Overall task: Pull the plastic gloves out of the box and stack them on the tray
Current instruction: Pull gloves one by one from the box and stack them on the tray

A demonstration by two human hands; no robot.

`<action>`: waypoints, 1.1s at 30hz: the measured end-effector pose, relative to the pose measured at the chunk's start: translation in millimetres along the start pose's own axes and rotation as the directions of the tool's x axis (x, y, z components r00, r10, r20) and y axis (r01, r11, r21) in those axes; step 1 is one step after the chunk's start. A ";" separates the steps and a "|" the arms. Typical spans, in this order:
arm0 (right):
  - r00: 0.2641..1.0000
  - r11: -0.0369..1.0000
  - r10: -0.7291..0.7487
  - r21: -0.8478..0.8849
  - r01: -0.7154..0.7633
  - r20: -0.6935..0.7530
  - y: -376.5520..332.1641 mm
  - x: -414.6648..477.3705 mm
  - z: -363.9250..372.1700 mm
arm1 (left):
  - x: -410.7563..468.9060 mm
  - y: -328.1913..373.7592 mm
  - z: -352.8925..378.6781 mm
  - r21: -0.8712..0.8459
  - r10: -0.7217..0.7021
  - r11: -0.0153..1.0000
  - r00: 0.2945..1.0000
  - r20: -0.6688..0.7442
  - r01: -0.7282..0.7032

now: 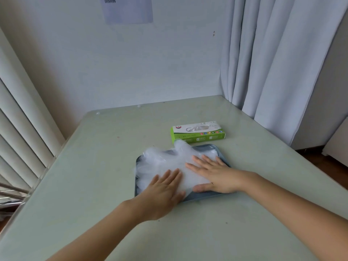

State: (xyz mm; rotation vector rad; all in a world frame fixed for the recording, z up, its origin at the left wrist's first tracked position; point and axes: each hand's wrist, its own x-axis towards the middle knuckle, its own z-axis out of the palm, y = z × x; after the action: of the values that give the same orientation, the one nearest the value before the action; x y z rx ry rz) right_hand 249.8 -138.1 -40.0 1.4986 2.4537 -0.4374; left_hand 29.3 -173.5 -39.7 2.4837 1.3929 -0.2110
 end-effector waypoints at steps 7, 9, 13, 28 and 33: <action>0.981 0.988 -0.134 0.054 0.143 -0.141 23.5 -16.6 -12.9 | -19.3 -14.7 -24.3 -0.065 0.015 0.998 0.987 -0.160 -0.026; 0.972 0.972 -0.189 0.114 0.205 -0.139 21.7 -20.6 -10.9 | -16.9 -11.1 -30.6 -0.098 0.013 0.994 0.968 -0.249 -0.039; 0.963 0.953 -0.254 0.144 0.265 -0.092 19.8 -20.6 -9.4 | 11.0 2.2 -39.6 -0.148 0.028 0.985 0.934 -0.356 -0.086; 0.949 0.869 -0.279 0.460 0.182 0.150 42.8 -15.8 -43.9 | 25.0 -31.1 -56.0 0.055 0.044 0.998 0.999 -0.020 -0.043; 0.928 0.895 -0.271 0.421 0.145 0.257 45.9 3.1 -72.6 | -5.6 -40.2 -64.0 0.046 0.080 0.995 0.982 0.171 -0.089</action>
State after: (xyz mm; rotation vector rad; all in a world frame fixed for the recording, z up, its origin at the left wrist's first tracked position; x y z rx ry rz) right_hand 286.4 -88.9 20.2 1.1700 2.3684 -1.1816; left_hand -8.6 -138.0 15.4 2.4956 1.2266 -0.4359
